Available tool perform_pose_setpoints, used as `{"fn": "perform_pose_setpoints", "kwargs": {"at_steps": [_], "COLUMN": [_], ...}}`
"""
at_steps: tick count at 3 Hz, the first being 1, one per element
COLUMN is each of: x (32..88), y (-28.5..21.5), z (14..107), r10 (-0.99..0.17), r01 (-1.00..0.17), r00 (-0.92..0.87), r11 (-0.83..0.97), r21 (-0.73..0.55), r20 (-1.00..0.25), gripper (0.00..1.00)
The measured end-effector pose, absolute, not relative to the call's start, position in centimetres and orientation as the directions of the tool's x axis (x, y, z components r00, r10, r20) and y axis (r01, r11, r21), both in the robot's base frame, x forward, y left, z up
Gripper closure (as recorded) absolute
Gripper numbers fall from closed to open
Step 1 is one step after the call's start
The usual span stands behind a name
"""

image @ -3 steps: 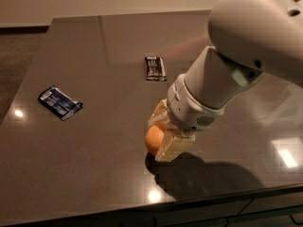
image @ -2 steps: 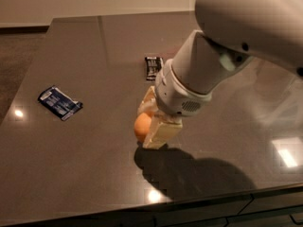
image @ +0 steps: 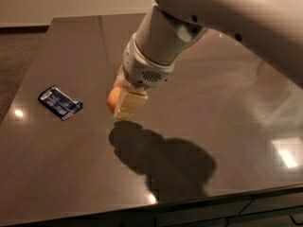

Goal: Move orange near rxbar blueberry

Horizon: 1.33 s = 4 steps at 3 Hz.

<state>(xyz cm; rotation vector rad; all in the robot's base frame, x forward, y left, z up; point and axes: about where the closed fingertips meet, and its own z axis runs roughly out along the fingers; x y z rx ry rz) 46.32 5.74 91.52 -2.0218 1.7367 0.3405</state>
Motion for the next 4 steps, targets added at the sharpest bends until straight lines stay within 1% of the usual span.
{"fn": "perform_pose_setpoints", "kwargs": {"at_steps": [2,3,4], "x": [49.3,50.1,50.4], "y": [11.8,15.1,16.7], "z": [91.2,89.1,87.8], "r10": [-0.871,-0.875,-0.876], "r01": [-0.981,-0.984,-0.987], "r00": [0.161,0.155,0.148], "r11": [-0.090,-0.097,-0.099], "r21": [-0.172,-0.146,-0.129], "r20": [-0.464,-0.459,-0.459], "gripper": [1.00,1.00,1.00]}}
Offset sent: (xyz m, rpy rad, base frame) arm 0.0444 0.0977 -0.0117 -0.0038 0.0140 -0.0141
